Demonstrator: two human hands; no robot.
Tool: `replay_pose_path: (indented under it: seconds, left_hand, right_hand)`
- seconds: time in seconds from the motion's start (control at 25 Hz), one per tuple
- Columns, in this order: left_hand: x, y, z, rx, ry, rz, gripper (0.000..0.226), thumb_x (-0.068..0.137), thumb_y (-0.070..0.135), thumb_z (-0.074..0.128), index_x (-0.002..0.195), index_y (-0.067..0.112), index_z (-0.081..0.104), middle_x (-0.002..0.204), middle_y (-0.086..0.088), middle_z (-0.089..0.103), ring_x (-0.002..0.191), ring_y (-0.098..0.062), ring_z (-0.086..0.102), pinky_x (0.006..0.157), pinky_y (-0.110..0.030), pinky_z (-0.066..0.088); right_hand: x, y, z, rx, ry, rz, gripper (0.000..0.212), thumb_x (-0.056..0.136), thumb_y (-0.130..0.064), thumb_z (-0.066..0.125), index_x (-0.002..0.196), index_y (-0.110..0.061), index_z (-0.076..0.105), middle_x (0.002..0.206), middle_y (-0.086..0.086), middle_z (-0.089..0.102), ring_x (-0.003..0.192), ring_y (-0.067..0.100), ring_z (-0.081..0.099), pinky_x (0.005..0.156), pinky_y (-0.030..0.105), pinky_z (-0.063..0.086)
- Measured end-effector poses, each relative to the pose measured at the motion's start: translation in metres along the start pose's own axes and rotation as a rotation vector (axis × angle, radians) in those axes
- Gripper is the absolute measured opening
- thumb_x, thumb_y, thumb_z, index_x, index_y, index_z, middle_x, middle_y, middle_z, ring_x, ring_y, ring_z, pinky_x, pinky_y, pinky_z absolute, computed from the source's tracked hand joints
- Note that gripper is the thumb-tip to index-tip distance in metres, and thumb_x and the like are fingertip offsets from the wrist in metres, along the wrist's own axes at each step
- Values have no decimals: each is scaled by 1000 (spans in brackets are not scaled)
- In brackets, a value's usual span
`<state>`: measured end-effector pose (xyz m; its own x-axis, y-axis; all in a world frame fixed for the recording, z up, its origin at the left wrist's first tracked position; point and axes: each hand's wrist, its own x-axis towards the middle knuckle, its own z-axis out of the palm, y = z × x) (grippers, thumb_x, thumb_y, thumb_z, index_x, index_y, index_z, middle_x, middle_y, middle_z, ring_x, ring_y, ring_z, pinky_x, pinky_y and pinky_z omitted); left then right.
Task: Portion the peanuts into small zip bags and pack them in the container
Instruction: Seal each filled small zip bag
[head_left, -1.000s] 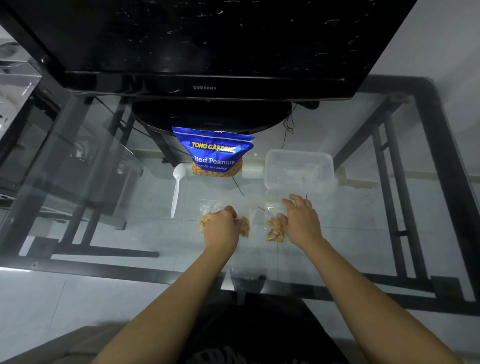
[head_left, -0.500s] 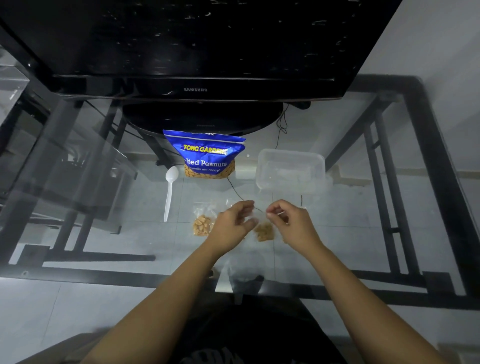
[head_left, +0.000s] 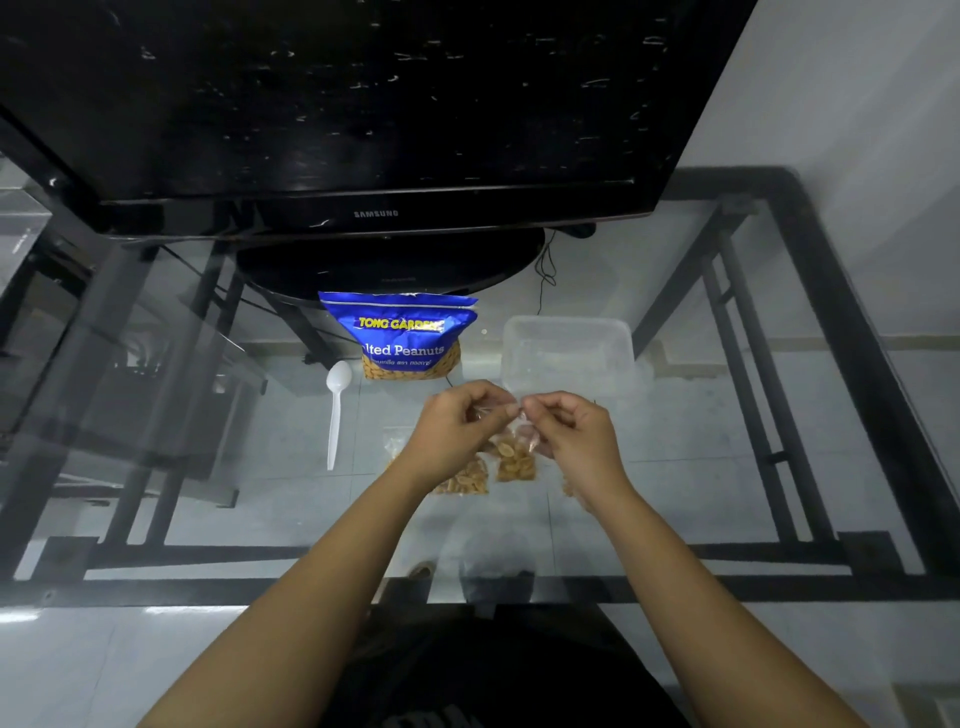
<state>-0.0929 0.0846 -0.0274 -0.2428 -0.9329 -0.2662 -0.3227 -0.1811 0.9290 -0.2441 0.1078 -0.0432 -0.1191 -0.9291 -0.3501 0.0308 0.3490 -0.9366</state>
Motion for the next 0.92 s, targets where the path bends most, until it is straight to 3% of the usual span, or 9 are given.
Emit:
replay_pose_path:
  seconds: [0.16,0.24,0.48,0.56,0.64,0.76,0.84,0.92]
  left_hand:
    - [0,2,-3,159,37,84,15,87,20,64,81,6,63,74,-9,66,67,-24,64,58,-35,57]
    - [0,1,-6,199,49,75,18,85,22,65,76,7,61,70,-6,64,69,-28,63,63,-41,56]
    - [-1,-3,-13,192,20,0,20,85,24,65,77,6,60,73,-5,69,71,-12,68,64,-25,53]
    - [-4,-6,-9,59,30,-51,20,85,25,65,77,8,59,73,-3,68,72,-11,67,68,-28,54]
    - [-9,-10,-2,-125,-42,-91,13,86,23,63,89,10,62,81,2,67,79,-10,66,74,-26,55]
    - [-14,-28,11,-151,-161,-151,14,86,19,64,98,13,61,88,-2,67,79,-13,67,71,-24,55]
    - [-14,-41,19,-52,-61,-216,12,86,21,65,93,12,62,84,-10,66,73,-18,65,69,-31,58]
    - [-11,-53,25,127,83,-261,15,85,21,65,92,8,63,82,-14,67,73,-25,67,70,-38,59]
  right_hand:
    - [0,-3,6,-249,42,-135,15,87,-22,63,75,-32,63,83,1,71,78,18,70,71,37,58]
    - [-2,-6,6,-274,54,-146,14,88,-19,61,77,-28,61,81,-2,69,73,13,70,70,35,58]
    - [-6,-9,3,-209,72,-88,8,90,-19,59,82,-19,63,86,2,68,66,5,69,63,23,56]
    - [-7,-7,0,-127,59,-29,10,90,-19,59,82,-20,64,88,3,69,68,8,69,64,24,57]
    - [-9,-6,-4,45,31,70,11,91,-19,57,84,-19,64,86,1,69,72,10,69,64,23,56]
    - [-5,6,-13,177,41,168,12,93,-22,54,91,-19,66,90,-2,69,83,11,67,71,23,55]
    - [-2,21,-19,-96,86,141,20,94,-27,52,109,-22,64,111,-5,65,102,11,61,89,27,49]
    - [-3,39,-29,-509,194,61,31,94,-19,51,125,-18,54,129,1,51,113,16,52,92,16,39]
